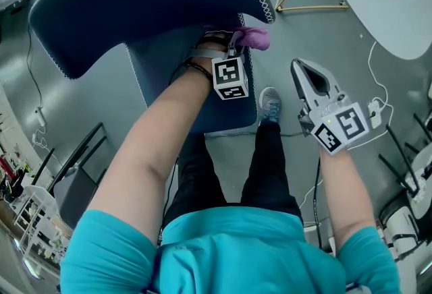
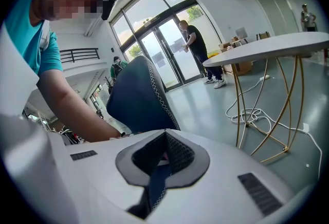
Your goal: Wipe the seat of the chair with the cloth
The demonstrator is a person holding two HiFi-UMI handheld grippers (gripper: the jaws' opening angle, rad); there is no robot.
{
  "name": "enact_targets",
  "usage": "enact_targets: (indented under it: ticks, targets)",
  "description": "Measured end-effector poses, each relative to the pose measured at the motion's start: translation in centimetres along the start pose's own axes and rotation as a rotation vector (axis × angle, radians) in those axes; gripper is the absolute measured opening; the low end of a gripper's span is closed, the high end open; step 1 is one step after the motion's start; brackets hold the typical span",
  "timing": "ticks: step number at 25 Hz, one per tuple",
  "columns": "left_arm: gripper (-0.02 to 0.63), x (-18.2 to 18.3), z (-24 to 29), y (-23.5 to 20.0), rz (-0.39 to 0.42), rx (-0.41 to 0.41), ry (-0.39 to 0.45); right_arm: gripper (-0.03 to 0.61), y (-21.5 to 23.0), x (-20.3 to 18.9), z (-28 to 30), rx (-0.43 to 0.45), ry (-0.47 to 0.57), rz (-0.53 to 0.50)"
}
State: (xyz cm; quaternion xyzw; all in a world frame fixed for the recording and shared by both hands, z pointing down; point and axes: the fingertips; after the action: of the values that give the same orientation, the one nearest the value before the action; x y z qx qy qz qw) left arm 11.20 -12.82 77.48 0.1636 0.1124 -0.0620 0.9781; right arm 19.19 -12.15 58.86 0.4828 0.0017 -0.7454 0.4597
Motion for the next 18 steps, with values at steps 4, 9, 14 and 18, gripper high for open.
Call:
enact_targets:
  ticks: [4,9,14,18]
  targets:
    - [0.051,0.2,-0.3,1.7,0.003,-0.019,0.004,-0.003,-0.2,0.0,-0.1,0.001,0.002,-0.003]
    - [0.051,0.4,-0.7,3.0,0.000,-0.031,0.009,-0.005,-0.4,-0.1,-0.5,-0.001,0.002,-0.006]
    - [0.051,0.4,-0.8,3.8,0.001,-0.039,0.013,-0.003,-0.5,-0.6,-0.6,-0.003,0.002,-0.005]
    - [0.051,0.5,-1.0,5.3,-0.002,-0.047,0.015,-0.003,-0.9,-0.8,-0.8,-0.002,0.006,-0.003]
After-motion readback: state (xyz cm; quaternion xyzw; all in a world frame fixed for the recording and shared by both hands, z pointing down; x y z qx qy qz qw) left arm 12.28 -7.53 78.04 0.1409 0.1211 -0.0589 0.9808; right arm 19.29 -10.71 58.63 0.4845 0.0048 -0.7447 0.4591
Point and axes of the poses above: the fingertips, and each gripper's own axes: z forward along the fingers, y to its right, x out of its top, and after that the axes turned 8 degrees about -y, right-handed
